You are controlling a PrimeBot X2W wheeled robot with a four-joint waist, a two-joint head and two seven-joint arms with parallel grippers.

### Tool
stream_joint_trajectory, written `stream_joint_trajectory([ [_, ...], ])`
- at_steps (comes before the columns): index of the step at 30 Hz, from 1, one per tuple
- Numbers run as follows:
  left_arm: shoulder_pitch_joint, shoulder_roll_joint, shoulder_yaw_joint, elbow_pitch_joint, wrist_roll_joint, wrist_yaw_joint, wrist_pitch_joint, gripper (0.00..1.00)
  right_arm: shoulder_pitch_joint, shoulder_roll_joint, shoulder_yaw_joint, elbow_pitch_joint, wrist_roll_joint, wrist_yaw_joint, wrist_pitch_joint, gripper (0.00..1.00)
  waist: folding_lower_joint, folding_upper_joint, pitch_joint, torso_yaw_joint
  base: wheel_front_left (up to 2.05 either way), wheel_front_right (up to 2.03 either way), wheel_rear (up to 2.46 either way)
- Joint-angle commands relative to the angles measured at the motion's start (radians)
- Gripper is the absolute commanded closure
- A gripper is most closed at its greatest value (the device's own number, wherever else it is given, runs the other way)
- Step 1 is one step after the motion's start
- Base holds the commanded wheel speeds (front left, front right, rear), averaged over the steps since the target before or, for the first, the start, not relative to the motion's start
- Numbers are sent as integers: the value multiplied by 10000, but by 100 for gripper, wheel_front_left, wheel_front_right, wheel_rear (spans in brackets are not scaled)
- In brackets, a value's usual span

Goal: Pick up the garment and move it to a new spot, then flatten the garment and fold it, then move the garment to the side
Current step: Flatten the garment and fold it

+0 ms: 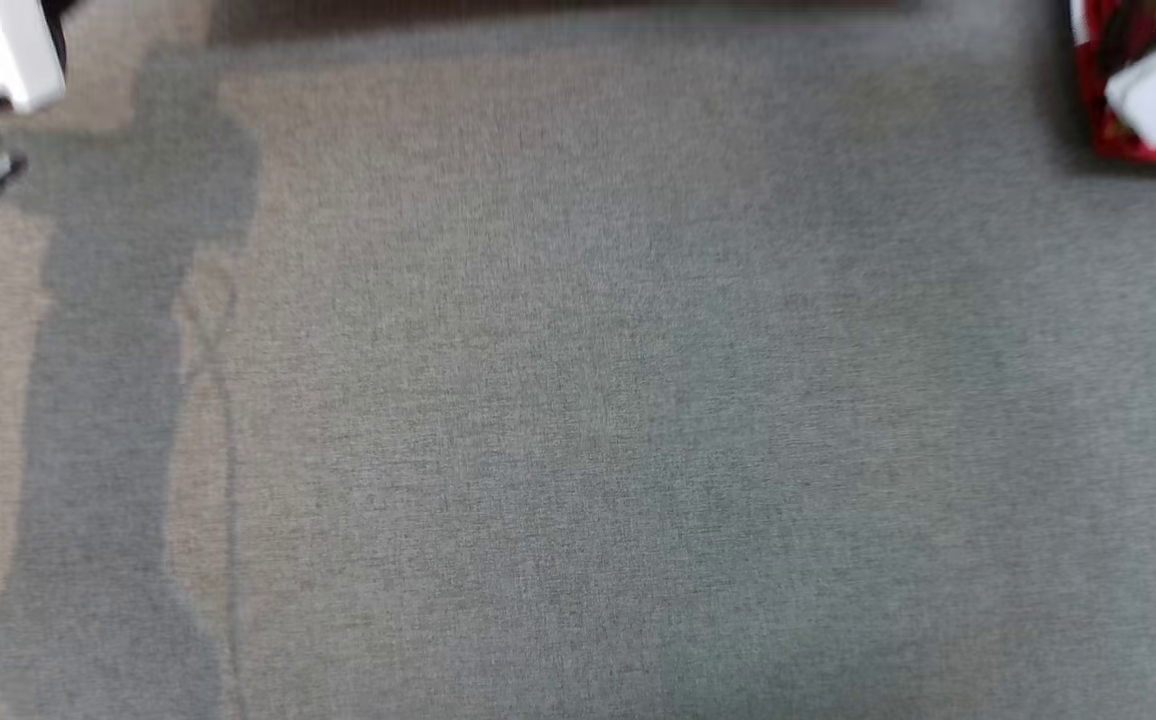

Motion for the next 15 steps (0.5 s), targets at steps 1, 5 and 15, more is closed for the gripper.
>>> stream_joint_trajectory([
  [1,463,259,-125,-233,-252,-9,198,100,422,-130,90,-106,147,3,-124,100,0,0,-592,-31,0,0,0],
  [5,1794,820,-423,-1075,-904,-10,524,100,1470,-247,527,-344,331,3,-302,100,0,0,-1373,-10,0,0,0],
  [15,5211,1824,-737,-3158,-1702,37,53,100,3966,-1061,1825,-1130,454,3,20,100,0,0,-3194,66,0,0,0],
])
